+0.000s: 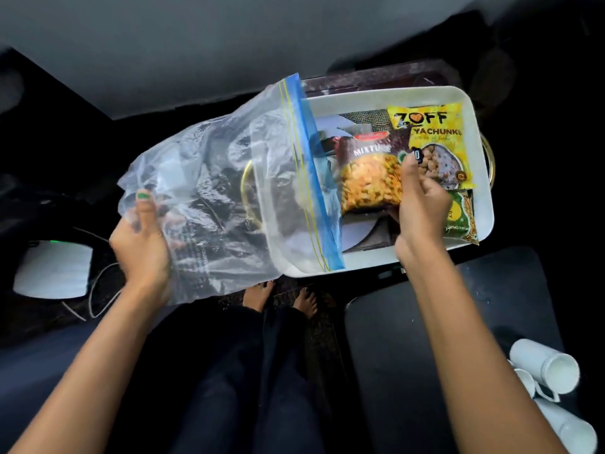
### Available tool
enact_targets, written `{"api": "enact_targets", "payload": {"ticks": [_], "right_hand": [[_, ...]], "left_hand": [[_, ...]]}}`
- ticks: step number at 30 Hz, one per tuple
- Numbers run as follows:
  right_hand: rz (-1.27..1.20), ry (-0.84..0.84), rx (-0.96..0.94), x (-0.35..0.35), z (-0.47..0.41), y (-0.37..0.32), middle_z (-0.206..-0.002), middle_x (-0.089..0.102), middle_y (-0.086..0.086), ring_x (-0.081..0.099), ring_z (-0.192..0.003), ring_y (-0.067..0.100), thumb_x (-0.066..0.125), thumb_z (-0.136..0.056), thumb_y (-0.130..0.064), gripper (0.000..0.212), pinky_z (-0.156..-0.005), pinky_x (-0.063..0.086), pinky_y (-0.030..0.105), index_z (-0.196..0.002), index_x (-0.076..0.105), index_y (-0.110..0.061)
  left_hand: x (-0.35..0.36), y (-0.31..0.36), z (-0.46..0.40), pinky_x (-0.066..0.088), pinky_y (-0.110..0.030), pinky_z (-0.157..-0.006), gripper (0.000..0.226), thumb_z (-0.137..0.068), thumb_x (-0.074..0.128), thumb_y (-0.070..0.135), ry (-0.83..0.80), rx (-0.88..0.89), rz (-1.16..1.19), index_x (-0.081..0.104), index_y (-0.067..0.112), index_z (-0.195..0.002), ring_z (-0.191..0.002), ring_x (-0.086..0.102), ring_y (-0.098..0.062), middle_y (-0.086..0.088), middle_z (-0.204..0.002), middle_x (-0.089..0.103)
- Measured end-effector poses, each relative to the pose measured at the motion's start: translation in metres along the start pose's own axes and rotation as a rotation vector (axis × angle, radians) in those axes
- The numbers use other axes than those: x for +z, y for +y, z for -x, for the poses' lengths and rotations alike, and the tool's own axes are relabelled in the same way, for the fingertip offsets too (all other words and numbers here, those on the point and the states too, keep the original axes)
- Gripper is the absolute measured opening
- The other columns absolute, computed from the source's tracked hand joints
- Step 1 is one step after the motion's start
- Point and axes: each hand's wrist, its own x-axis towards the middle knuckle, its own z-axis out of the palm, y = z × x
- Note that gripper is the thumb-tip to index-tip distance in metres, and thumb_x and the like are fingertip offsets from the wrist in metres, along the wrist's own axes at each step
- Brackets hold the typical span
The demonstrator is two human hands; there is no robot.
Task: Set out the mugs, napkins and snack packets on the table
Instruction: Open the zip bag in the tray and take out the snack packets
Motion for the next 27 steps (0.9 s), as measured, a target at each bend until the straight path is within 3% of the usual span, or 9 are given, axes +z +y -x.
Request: {"api": "enact_targets", "payload": {"ticks": [2, 3, 5, 9, 12, 16, 19, 23, 27], "right_hand": [[0.038, -0.046, 0.051, 0.009, -0.008, -0.002, -0.074, 0.055, -0.003, 0.048, -0.062, 0.002, 0.048, -0.096, -0.036, 0.027, -0.059, 0.048, 0.029, -0.078, 0.054, -0.018], [0.103, -0.068, 0.055, 0.012, -0.012, -0.003, -0.094, 0.057, 0.002, 0.052, -0.074, 0.007, 0.047, -0.097, -0.031, 0.019, -0.067, 0.05, 0.033, -0.1, 0.057, -0.016], [0.291, -0.04, -0.074, 0.015, -0.014, 0.0, -0.118, 0.055, 0.006, 0.053, -0.088, 0.013, 0.047, -0.095, -0.022, 0.03, -0.066, 0.043, 0.028, -0.124, 0.046, -0.015], [0.576, 0.07, -0.495, 0.017, 0.004, 0.009, -0.135, 0.048, 0.001, 0.04, -0.123, 0.018, 0.05, -0.09, -0.015, 0.034, -0.088, 0.024, 0.023, -0.123, 0.053, -0.02], [0.846, -0.121, -0.52, 0.02, 0.009, 0.022, -0.149, 0.034, -0.003, 0.024, -0.135, 0.02, 0.051, -0.093, -0.024, 0.036, -0.102, 0.021, 0.037, -0.128, 0.054, -0.029], [0.999, -0.306, -0.48, 0.024, 0.004, 0.026, -0.158, 0.012, 0.0, 0.012, -0.139, 0.028, 0.046, -0.096, -0.028, 0.049, -0.104, 0.025, 0.052, -0.142, 0.034, -0.036], [0.907, -0.362, -0.442, 0.026, 0.0, 0.016, -0.158, 0.01, -0.002, 0.008, -0.141, 0.026, 0.038, -0.099, -0.03, 0.048, -0.108, 0.017, 0.054, -0.145, 0.026, -0.039], [0.595, -0.312, -0.333, 0.015, 0.015, 0.002, -0.156, 0.022, -0.006, 0.014, -0.143, 0.018, 0.034, -0.099, -0.041, 0.045, -0.115, 0.01, 0.053, -0.144, 0.03, -0.036], [0.209, -0.529, -0.039, 0.0, 0.06, -0.005, -0.149, 0.025, -0.021, 0.023, -0.134, -0.002, 0.034, -0.081, -0.071, 0.071, -0.114, 0.017, 0.035, -0.144, 0.022, -0.042]], "left_hand": [[0.001, 0.0, 0.001, 0.035, -0.005, -0.039, 0.038, -0.102, 0.041, 0.033, -0.013, -0.014, 0.034, 0.043, 0.024, -0.065, -0.04, 0.048, 0.014, 0.029, -0.037, 0.049], [0.002, -0.001, 0.002, 0.034, -0.005, -0.039, 0.037, -0.102, 0.041, 0.033, -0.013, -0.019, 0.048, 0.044, 0.024, -0.066, -0.04, 0.048, 0.013, 0.028, -0.038, 0.049], [0.004, -0.002, 0.003, 0.033, -0.005, -0.038, 0.039, -0.102, 0.041, 0.03, -0.006, -0.015, 0.063, 0.039, 0.025, -0.064, -0.038, 0.046, 0.013, 0.027, -0.035, 0.046], [0.007, -0.002, 0.005, 0.029, -0.003, -0.04, 0.041, -0.102, 0.041, 0.03, -0.013, 0.037, 0.061, 0.034, 0.028, -0.063, -0.036, 0.043, 0.013, 0.025, -0.032, 0.042], [0.007, -0.002, 0.004, 0.029, -0.002, -0.039, 0.04, -0.102, 0.043, 0.029, -0.005, 0.031, 0.066, 0.034, 0.029, -0.063, -0.035, 0.042, 0.013, 0.024, -0.031, 0.041], [0.003, -0.005, 0.001, 0.037, -0.01, -0.044, 0.035, -0.098, 0.047, 0.042, 0.0, -0.015, 0.059, 0.051, 0.028, -0.067, -0.038, 0.048, 0.01, 0.019, -0.042, 0.056], [0.001, -0.009, 0.003, 0.035, -0.005, -0.042, 0.035, -0.095, 0.047, 0.05, 0.001, -0.044, -0.006, 0.053, 0.027, -0.071, -0.044, 0.051, 0.009, 0.017, -0.052, 0.061], [-0.001, -0.003, 0.011, 0.031, 0.003, -0.047, 0.034, -0.091, 0.046, 0.061, 0.012, -0.051, -0.133, 0.053, 0.027, -0.094, -0.055, 0.047, 0.026, 0.019, -0.074, 0.053], [0.0, 0.018, 0.025, 0.035, 0.002, -0.056, 0.025, -0.097, 0.044, 0.049, -0.053, -0.034, -0.078, 0.05, 0.026, -0.105, -0.06, 0.049, 0.027, 0.017, -0.081, 0.055]]}}
